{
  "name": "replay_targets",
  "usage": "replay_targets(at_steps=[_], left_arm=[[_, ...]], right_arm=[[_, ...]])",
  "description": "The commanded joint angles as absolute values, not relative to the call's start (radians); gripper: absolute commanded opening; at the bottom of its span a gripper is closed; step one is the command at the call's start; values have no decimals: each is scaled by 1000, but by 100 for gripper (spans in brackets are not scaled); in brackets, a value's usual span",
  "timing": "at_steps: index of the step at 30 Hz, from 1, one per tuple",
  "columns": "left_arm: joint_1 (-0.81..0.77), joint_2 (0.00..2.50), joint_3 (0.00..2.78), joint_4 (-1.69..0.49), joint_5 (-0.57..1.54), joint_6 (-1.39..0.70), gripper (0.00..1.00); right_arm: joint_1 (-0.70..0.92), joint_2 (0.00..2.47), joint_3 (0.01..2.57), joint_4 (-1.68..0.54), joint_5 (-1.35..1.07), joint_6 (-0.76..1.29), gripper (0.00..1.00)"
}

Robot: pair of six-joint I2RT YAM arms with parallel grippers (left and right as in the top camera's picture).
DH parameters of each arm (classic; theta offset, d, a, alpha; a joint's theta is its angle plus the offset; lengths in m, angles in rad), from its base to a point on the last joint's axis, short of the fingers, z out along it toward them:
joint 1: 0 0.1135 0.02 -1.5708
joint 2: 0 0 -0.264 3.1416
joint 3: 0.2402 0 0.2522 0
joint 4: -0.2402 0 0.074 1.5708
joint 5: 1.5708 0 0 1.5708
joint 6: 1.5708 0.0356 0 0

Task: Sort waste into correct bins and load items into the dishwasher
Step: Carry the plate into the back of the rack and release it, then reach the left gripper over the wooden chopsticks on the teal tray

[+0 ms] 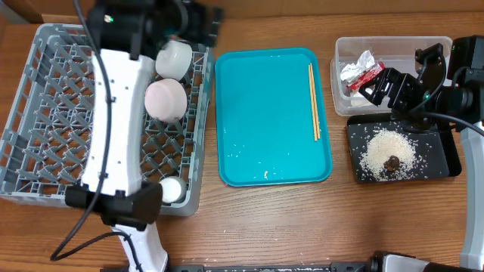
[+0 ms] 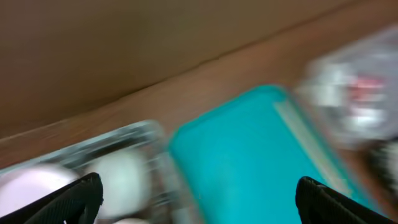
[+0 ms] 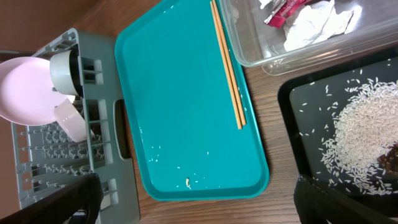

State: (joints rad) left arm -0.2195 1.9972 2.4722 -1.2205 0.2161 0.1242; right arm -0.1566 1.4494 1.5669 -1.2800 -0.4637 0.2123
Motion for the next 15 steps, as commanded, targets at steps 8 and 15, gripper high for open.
replay_targets(at_steps=[8, 15], left_arm=[[-425, 2235, 2431, -1239, 127, -455, 93], [-550, 2404, 2431, -1128, 123, -609, 88]], right_arm=[[-160, 1451, 1572, -1277, -460, 208, 100], [-160, 1451, 1572, -1277, -460, 208, 100]])
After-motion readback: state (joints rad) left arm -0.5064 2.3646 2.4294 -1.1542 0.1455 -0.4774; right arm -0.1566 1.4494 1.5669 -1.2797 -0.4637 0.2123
